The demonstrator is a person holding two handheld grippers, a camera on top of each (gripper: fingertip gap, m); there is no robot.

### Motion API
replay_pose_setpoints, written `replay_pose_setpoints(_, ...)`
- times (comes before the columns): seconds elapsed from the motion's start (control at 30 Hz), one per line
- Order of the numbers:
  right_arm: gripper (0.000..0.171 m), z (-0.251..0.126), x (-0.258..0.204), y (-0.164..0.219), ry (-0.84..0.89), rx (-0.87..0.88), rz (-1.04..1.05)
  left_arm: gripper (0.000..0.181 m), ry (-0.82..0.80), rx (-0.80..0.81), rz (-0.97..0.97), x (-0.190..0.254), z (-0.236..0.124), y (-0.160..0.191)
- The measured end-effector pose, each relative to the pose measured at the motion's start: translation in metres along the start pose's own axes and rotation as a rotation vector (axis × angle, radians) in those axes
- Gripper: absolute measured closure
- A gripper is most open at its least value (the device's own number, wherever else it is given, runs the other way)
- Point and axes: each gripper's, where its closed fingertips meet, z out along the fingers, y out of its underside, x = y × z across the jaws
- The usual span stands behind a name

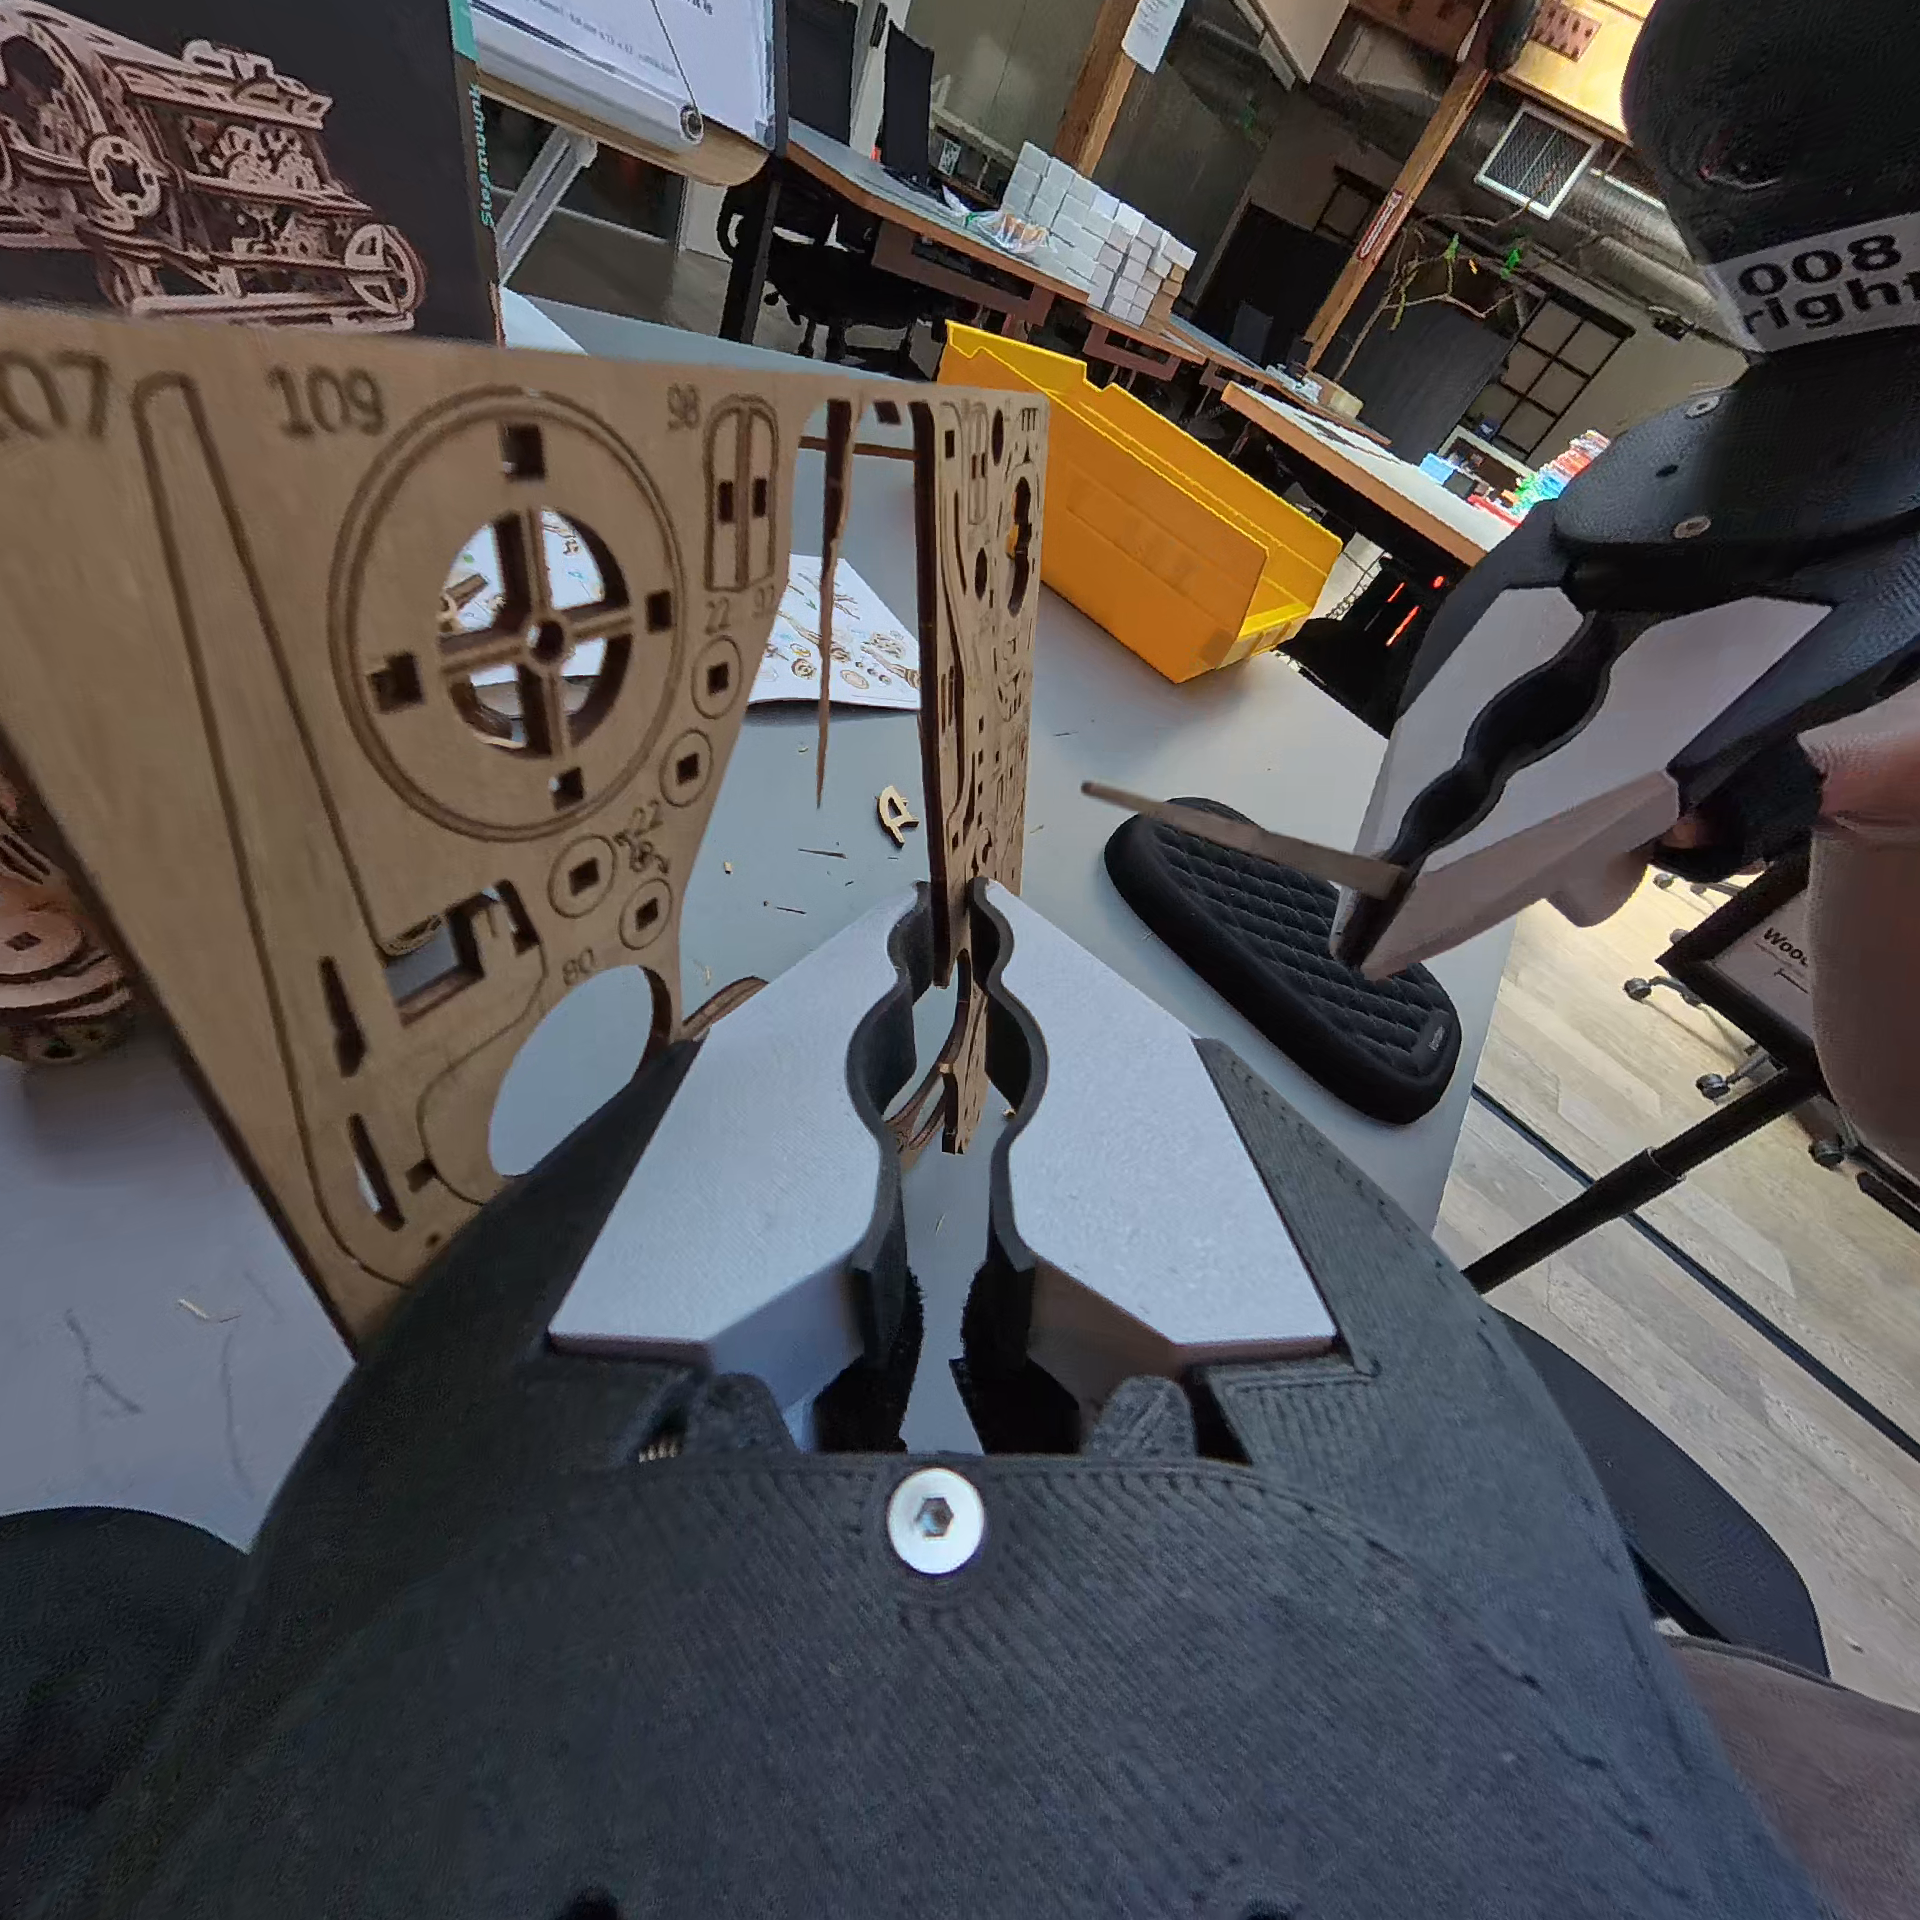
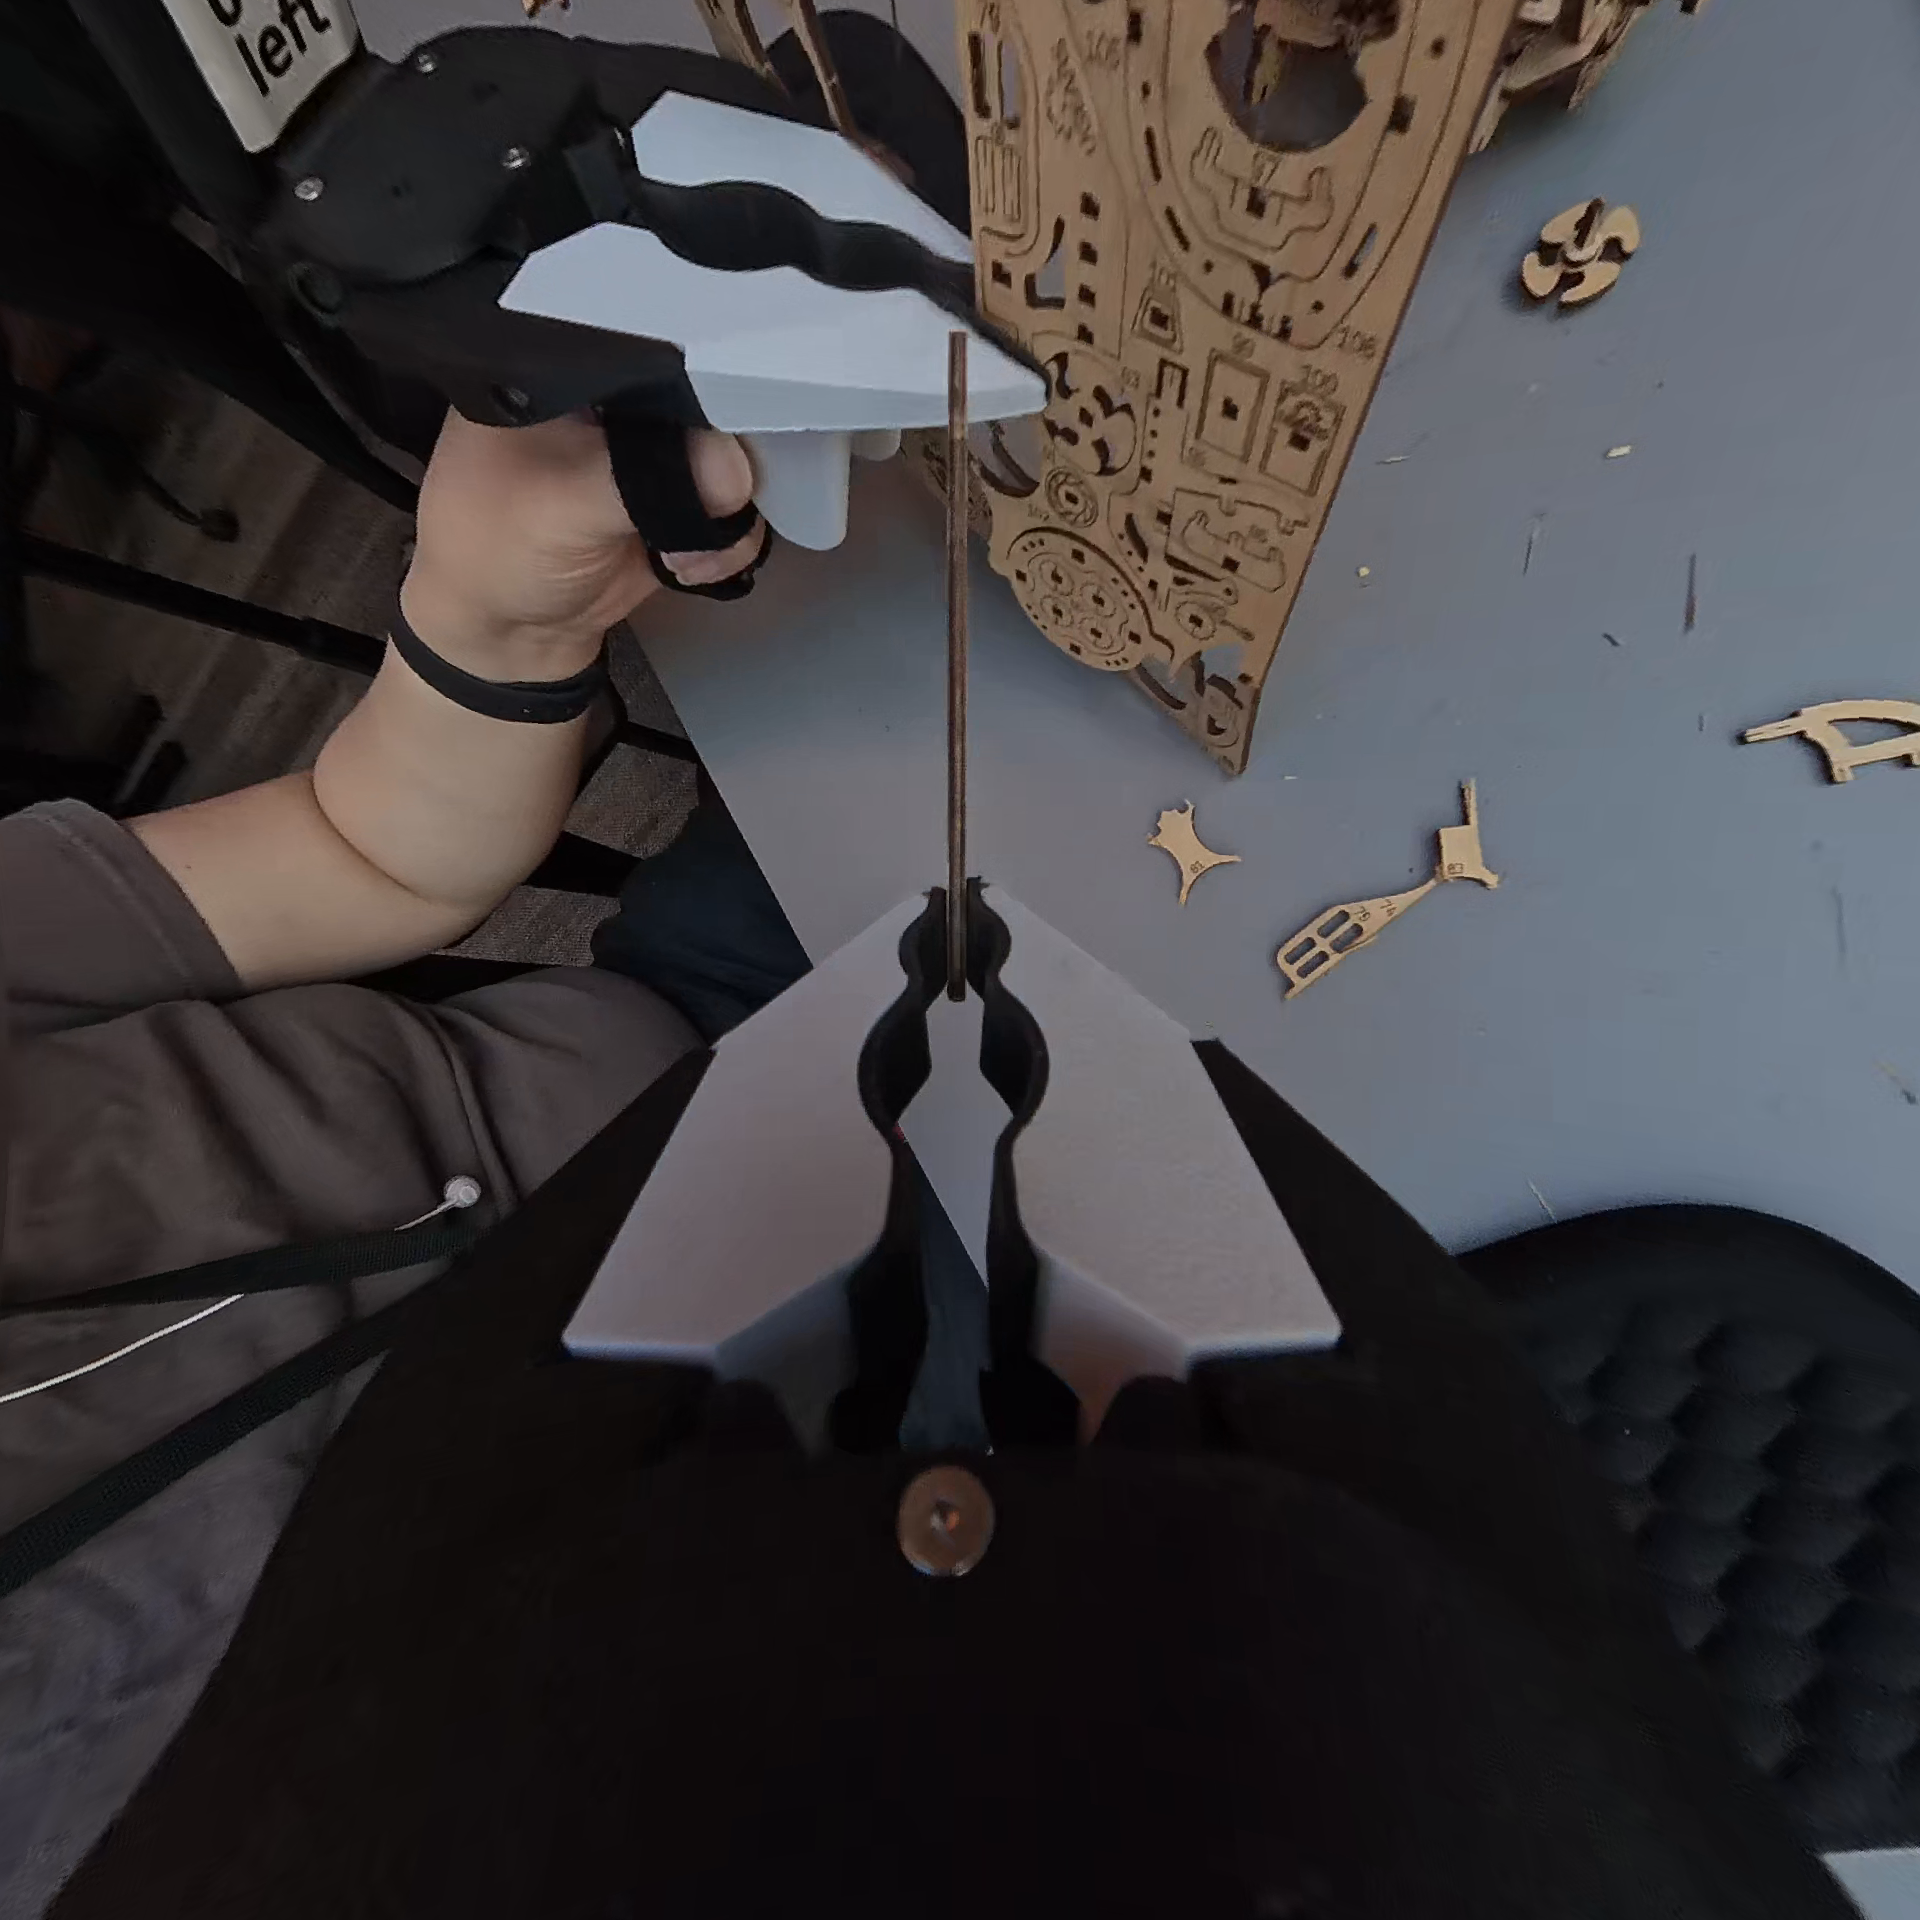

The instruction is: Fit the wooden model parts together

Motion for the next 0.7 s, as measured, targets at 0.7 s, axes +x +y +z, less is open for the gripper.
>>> replay_pose_setpoints(0.7,0.170,0.000,0.003,0.001,0.155,-0.151,0.074,0.177,-0.040,0.023,0.187,0.014,0.002,0.005)
